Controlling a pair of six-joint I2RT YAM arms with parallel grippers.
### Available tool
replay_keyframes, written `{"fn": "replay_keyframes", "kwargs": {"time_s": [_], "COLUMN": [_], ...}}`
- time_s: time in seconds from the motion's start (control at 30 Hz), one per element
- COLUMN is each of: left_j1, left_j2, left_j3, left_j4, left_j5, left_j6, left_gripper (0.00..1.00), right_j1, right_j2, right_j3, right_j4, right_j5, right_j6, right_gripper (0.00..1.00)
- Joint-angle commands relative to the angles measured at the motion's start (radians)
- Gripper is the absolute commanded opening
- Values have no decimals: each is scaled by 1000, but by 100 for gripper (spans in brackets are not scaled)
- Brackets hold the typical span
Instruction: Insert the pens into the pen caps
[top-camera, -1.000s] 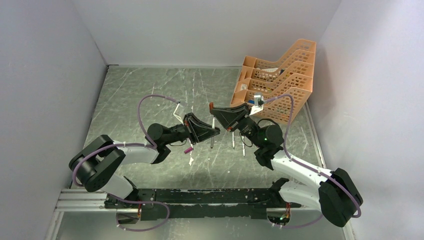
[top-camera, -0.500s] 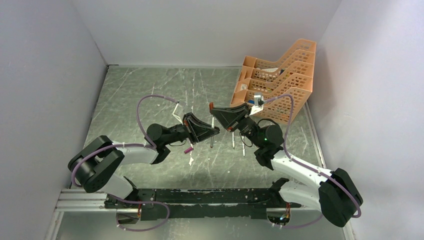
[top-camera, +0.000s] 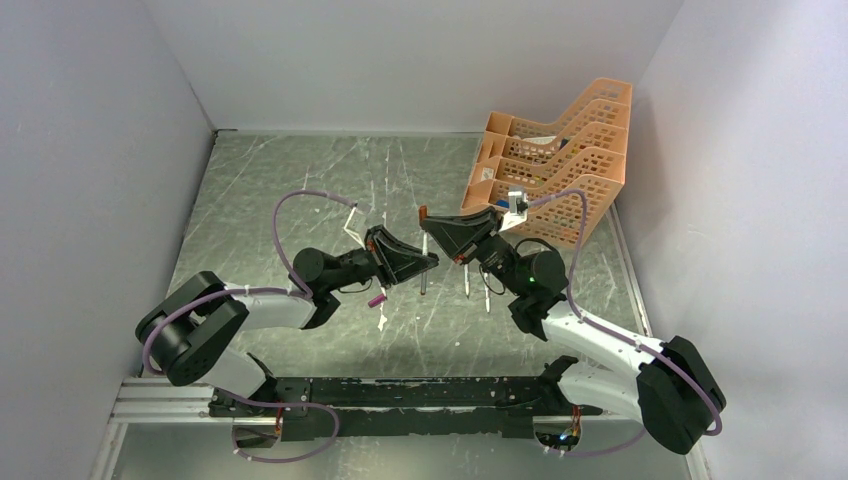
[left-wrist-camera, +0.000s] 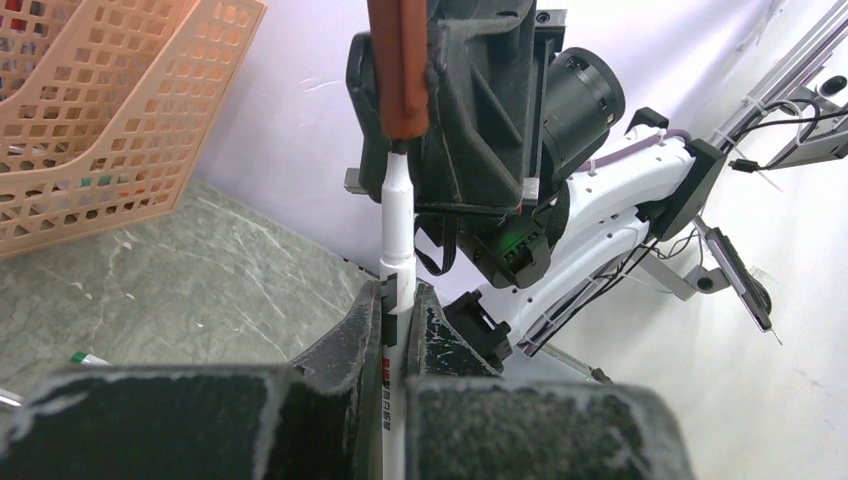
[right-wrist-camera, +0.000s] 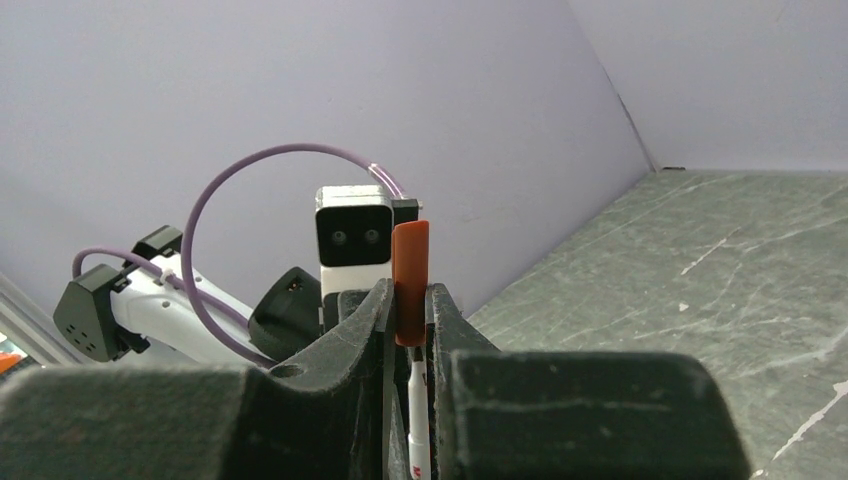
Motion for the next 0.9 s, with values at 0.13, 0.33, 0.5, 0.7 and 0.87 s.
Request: {"fn": "replay_keyframes", "kwargs": {"time_s": [0.13, 0.33, 0.5, 0.7, 0.87], "left_j1": [-5, -5, -5, -2, -2], "left_j2": [-27, -35, -47, -75, -132], "left_j3": [0, 2, 3, 42, 86], "left_j4": [65, 61, 61, -24, -152], "left_j5": [-25, -40, -65, -60, -37], "left_j6": [9, 9, 9, 79, 172], "left_gripper": [7, 7, 7, 7, 7], "right_j1": [3, 3, 3, 6, 8], "right_j2": [-7, -9, 0, 7, 10], "right_j3": [-29, -40, -58, -57, -65], "right_j4": [45, 48, 65, 57, 60], "right_j5": [-9, -8, -4, -29, -58], "right_j6": [9, 10, 9, -40, -58], "right_gripper": [0, 0, 0, 0, 0]}}
